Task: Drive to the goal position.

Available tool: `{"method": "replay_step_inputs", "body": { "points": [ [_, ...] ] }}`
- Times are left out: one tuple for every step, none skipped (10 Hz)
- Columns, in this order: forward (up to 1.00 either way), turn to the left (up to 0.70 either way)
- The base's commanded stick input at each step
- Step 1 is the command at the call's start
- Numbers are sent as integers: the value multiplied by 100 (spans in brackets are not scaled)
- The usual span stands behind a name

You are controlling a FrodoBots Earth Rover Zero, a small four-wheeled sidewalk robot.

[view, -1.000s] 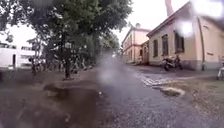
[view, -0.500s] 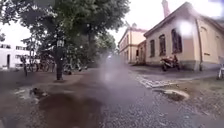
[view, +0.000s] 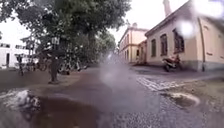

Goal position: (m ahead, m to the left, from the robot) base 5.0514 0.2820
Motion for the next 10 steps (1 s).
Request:
{"method": "replay_step_inputs", "body": {
  "points": [
    [70, -4],
    [70, -1],
    [70, 0],
    [70, 0],
    [70, 0],
    [70, 0],
    [70, 0],
    [70, 0],
    [70, 0],
    [70, 0]
  ]
}}
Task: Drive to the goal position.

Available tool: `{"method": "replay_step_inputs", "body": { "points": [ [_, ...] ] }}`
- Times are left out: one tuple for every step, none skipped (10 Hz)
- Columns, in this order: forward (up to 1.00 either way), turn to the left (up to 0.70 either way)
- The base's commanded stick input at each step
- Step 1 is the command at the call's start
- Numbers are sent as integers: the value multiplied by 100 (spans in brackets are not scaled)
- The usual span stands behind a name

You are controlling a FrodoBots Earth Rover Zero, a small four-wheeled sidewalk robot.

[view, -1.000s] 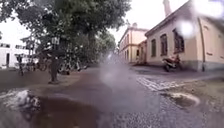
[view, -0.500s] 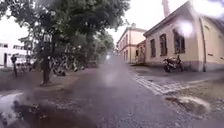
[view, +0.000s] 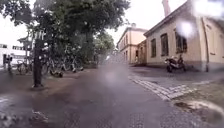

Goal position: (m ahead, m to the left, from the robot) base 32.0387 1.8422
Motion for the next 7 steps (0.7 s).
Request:
{"method": "replay_step_inputs", "body": {
  "points": [
    [70, 0],
    [70, 0],
    [70, 0],
    [70, 0],
    [70, 0],
    [70, 0],
    [70, 0]
  ]
}}
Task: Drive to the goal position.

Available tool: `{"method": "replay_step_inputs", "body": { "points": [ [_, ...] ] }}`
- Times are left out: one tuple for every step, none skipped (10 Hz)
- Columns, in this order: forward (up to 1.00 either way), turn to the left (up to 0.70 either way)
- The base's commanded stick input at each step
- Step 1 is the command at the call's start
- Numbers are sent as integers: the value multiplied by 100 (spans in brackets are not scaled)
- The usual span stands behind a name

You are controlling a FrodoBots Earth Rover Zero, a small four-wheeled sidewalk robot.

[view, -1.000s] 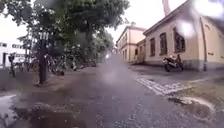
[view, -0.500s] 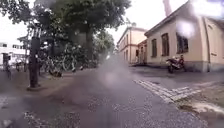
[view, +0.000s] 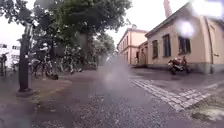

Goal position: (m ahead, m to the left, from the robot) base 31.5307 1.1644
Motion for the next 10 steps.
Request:
{"method": "replay_step_inputs", "body": {
  "points": [
    [70, 0],
    [70, 0],
    [70, 0],
    [70, 0],
    [70, 0],
    [70, 0],
    [70, 0],
    [70, 0],
    [70, 0],
    [70, 0]
  ]
}}
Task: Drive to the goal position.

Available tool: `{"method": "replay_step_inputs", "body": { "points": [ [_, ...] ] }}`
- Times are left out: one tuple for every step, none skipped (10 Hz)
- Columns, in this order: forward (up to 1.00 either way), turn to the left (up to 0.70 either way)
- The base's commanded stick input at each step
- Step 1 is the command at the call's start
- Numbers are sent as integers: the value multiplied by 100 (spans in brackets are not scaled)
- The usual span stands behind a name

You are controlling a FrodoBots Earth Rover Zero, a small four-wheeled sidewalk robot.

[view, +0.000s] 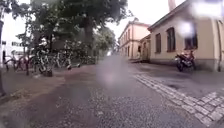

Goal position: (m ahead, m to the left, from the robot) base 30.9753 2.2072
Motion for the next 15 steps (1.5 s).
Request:
{"method": "replay_step_inputs", "body": {
  "points": [
    [70, 0],
    [70, 0],
    [70, 0],
    [70, 0],
    [70, -5],
    [70, -14],
    [70, -14],
    [70, -14],
    [70, -14],
    [70, -14],
    [70, -14],
    [70, -14],
    [70, -14],
    [70, -13],
    [70, -6]
  ]
}}
